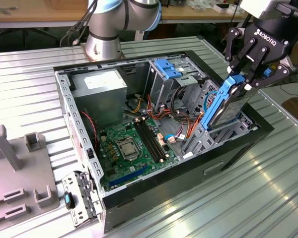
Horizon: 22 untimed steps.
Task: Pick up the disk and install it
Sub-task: 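Insert the disk into the insertion slot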
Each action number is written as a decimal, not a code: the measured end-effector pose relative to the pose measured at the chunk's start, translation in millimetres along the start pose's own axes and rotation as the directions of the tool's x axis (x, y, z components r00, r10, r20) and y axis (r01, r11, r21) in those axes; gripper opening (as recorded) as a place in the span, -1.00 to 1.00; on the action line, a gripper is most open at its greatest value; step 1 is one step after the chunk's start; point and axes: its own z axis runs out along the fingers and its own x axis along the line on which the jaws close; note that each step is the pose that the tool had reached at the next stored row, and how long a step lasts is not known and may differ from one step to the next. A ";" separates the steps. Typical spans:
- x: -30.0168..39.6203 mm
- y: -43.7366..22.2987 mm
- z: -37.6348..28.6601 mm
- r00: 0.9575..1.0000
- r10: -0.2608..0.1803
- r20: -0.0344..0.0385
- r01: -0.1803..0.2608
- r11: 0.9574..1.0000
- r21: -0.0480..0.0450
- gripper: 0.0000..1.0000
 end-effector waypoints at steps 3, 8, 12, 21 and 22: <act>-0.1 -0.1 -2.6 1.000 0.000 -0.001 0.000 1.000 0.000 -0.26; -0.1 0.0 -4.6 1.000 0.000 -0.001 0.000 1.000 0.000 -0.26; -0.1 0.3 -4.7 1.000 0.000 -0.001 0.000 1.000 0.000 -0.26; 0.0 0.2 -12.1 1.000 0.000 -0.001 0.000 1.000 0.000 -0.26; 0.0 0.2 -13.3 1.000 0.000 -0.001 0.000 1.000 0.000 -0.26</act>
